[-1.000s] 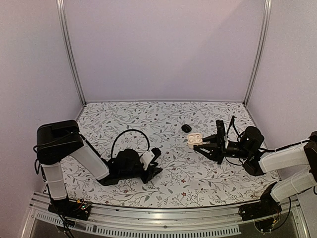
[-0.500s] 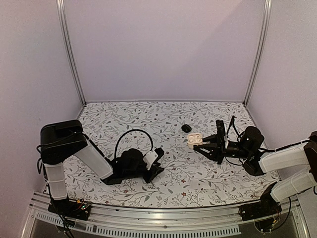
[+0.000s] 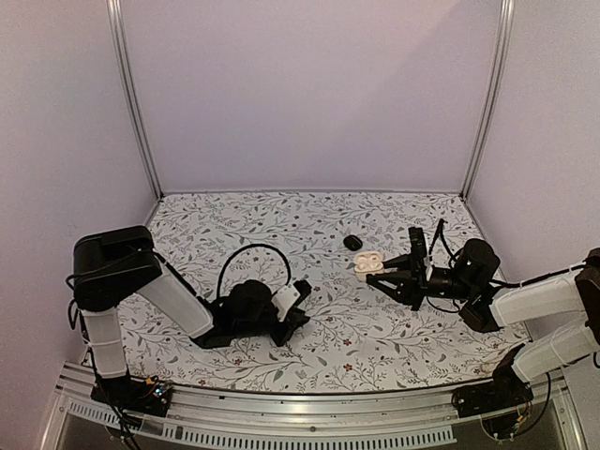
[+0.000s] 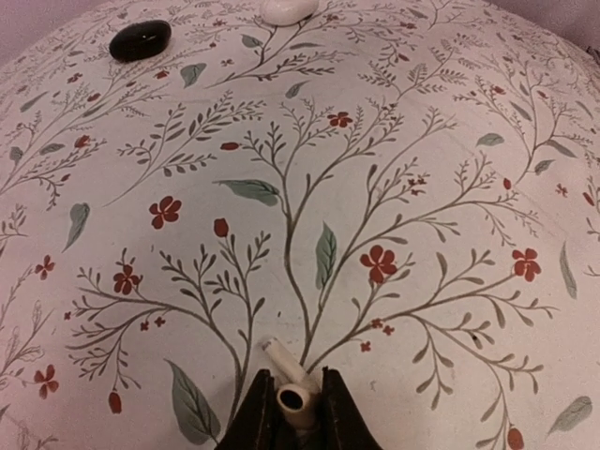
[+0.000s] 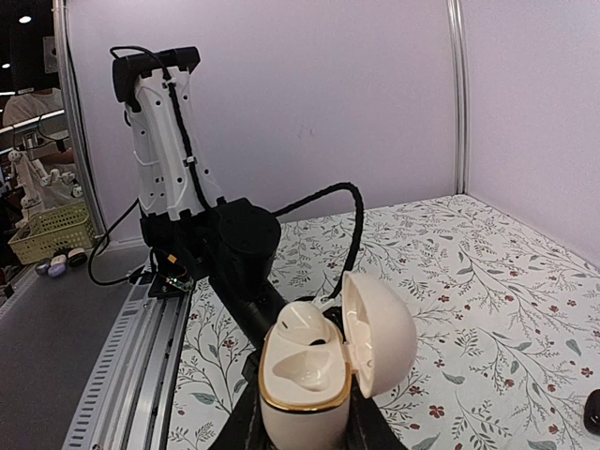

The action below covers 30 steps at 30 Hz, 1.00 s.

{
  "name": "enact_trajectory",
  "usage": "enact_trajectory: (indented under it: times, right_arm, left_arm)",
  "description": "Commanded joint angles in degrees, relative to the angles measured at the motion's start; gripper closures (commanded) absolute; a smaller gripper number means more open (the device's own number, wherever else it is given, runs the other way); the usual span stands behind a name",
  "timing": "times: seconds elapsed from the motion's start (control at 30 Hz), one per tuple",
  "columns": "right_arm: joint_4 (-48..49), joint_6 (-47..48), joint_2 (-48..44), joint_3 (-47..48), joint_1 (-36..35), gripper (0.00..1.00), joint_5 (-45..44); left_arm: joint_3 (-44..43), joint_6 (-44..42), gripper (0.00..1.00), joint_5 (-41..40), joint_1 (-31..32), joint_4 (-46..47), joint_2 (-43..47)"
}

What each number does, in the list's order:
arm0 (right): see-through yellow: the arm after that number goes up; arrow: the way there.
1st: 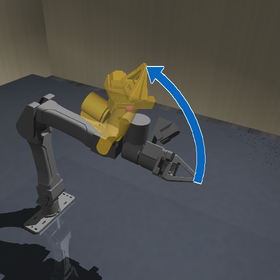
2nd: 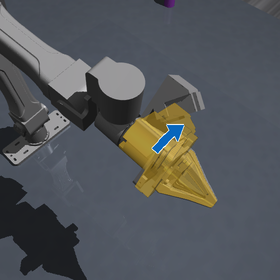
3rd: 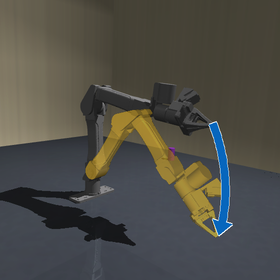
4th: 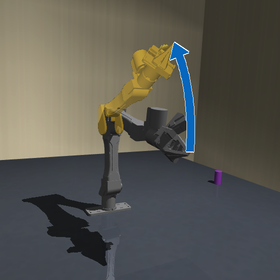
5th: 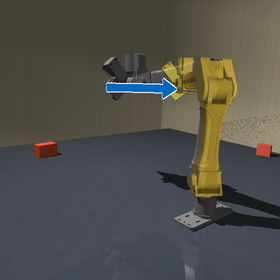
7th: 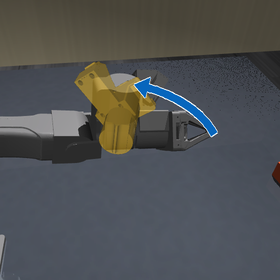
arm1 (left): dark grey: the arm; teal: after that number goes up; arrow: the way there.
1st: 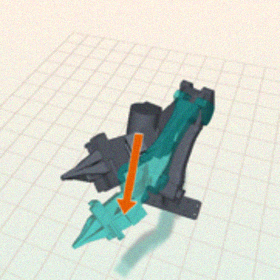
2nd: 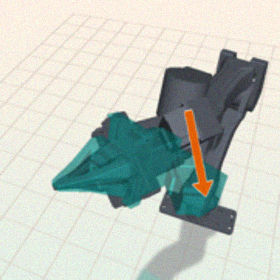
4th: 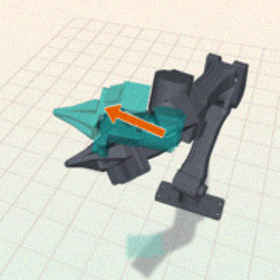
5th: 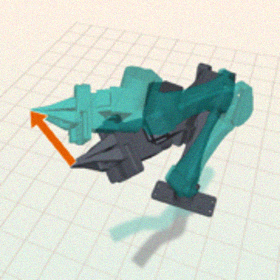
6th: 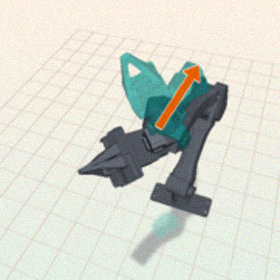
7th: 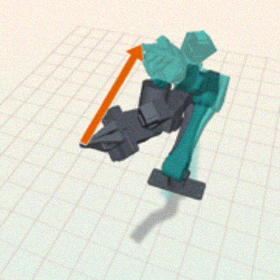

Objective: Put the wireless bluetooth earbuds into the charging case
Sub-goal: Pick up the right earbud from the center of the board, then insert the right earbud into the right side groove of the charging case.

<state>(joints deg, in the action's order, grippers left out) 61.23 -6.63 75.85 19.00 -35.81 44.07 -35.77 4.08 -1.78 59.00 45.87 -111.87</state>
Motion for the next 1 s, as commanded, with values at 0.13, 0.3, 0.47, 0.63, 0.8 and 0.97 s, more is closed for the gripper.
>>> enact_trajectory:
  times: [0.13, 0.3, 0.47, 0.63, 0.8, 0.97]
  right_arm:
    - [0.3, 0.7, 0.5, 0.7, 0.5, 1.0, 0.5]
    - [1.8, 2.0, 0.8, 0.0, 0.4, 1.0, 1.0]
    - [4.9, 3.3, 2.0, -0.9, 0.4, 1.0, 1.0]
    - [7.4, 4.5, 5.1, -1.1, 0.2, 1.0, 1.1]
    - [6.1, 5.8, 6.5, 0.3, -0.7, 1.0, 0.4]
    - [0.2, 11.4, 4.2, 2.3, -2.4, 1.0, -2.9]
  left_arm:
    - [-2.9, 2.4, 0.93, 4.3, 0.9, -15.7, 9.0]
    - [-4.5, 5.1, 0.93, 8.0, 0.9, -24.0, 15.3]
    - [-6.3, 6.5, 0.94, 11.1, 0.7, -30.9, 20.0]
    - [-7.7, 6.8, 0.94, 14.0, 0.4, -35.8, 24.3]
    - [-10.0, 7.3, 0.94, 16.6, -0.2, -41.2, 28.6]
    - [-12.7, 8.9, 0.94, 19.6, -0.4, -45.4, 32.3]
